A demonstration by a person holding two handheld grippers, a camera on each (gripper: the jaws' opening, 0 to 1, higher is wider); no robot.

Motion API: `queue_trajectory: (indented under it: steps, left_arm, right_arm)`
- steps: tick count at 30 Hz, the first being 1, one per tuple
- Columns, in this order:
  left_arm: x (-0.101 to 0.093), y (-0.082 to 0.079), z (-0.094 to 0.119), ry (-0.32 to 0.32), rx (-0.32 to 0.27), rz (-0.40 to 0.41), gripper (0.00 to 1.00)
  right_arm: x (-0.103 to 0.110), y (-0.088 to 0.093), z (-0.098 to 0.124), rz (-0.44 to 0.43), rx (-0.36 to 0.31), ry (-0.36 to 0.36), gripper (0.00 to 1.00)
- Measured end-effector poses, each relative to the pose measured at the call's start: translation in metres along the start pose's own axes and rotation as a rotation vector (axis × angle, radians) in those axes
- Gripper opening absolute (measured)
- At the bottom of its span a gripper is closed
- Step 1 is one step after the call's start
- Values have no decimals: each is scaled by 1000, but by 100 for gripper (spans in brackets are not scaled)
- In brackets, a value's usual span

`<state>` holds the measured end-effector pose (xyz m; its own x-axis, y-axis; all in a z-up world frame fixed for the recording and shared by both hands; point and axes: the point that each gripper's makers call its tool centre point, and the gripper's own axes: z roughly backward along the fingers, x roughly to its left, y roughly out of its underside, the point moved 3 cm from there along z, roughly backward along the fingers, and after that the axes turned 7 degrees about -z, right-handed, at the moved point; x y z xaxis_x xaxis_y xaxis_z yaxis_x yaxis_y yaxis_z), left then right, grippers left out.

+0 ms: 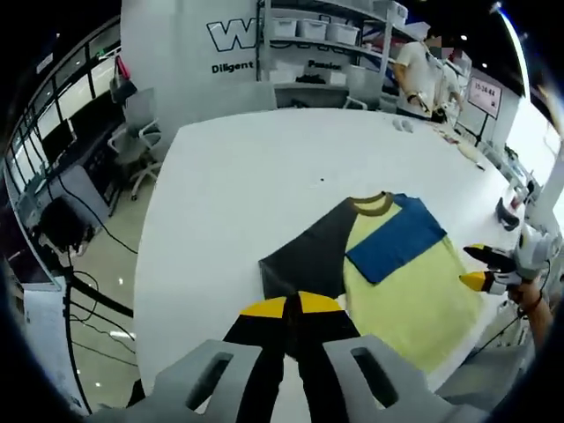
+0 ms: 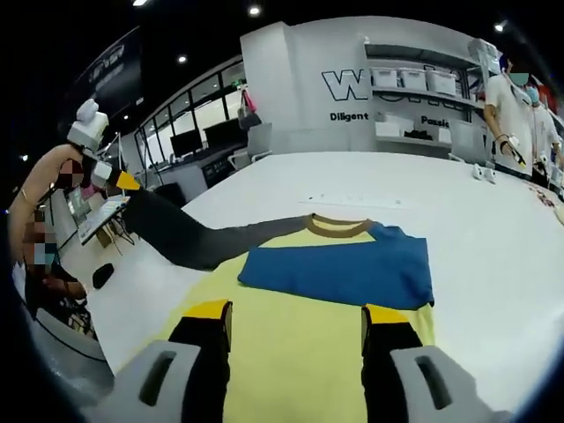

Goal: Fold the garment on the visible template until the final outline fits inside the template.

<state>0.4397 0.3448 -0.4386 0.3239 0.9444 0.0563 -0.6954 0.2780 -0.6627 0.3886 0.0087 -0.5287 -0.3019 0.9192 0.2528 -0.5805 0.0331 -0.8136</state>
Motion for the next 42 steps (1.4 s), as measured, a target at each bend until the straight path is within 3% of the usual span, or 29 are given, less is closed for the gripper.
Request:
queue_trajectory:
  steps: [14,20,23,32,37,42]
  left_arm:
    - [-39,-36,-16,88,-38,-45,2]
    - [-81,-70,-35,173,-59,-125,2]
    - [-93,-78,-41,206,-69,-152,2]
    - [-124,-96,-62,274,-94,-133,2]
    - [-150,-109,-69,311,-110,-230,2]
    - [-172,-117,-77,384,-113,-227,2]
  right_arm:
    - [7,-6,7,18,4,-31,78]
    - [5,-2,8,27,25,-23,81]
    - [5,-1,9,28,28,-23,81]
    - [14,2,7,75,53,-66,92]
    - [20,3,6,107,67,-82,96]
    - [22,5,6,113,72,-94,99]
